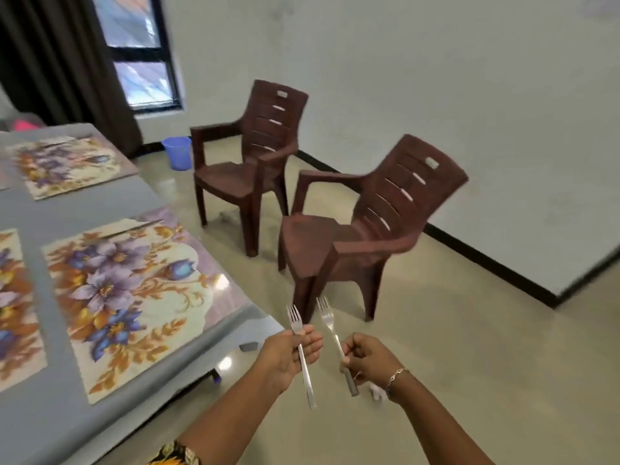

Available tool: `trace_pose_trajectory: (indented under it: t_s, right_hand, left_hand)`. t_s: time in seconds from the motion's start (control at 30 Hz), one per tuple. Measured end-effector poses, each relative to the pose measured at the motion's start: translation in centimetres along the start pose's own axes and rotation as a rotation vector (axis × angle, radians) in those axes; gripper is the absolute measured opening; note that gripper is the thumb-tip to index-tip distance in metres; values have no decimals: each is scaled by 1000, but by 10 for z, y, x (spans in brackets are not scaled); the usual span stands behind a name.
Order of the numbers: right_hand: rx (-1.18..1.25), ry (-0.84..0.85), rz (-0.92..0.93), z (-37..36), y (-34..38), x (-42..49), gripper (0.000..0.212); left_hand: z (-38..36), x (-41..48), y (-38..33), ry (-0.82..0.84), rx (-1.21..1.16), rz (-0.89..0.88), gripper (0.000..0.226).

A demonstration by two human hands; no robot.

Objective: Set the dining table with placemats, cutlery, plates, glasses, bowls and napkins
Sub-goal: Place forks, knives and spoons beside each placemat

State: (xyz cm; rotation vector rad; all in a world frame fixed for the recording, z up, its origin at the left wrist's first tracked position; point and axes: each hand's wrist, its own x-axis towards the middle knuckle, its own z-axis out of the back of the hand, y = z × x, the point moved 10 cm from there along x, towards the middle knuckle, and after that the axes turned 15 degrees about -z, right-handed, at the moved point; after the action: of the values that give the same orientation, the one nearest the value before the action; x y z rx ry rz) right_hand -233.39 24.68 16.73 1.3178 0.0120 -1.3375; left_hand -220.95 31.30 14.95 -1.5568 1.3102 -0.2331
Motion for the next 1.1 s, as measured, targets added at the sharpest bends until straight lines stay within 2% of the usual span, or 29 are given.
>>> trace_pose_trajectory:
  t_s: [0.2,0.57,0.87,1.1]
  right_hand:
    - [-150,135,43,8,75,93,28]
    - [-550,565,247,-50,207,218,27]
    - [-890,861,411,-150,254,213,27]
    - [-1126,1045,535,-248,247,165,29]
  left_hand:
    - [15,70,-55,-231,-85,-88,23]
    - [63,142,-102,-729,-408,-284,17]
    - [114,81,-106,-1153,-724,-551,19]
    - [160,7,-83,-1428,-918,-743,17]
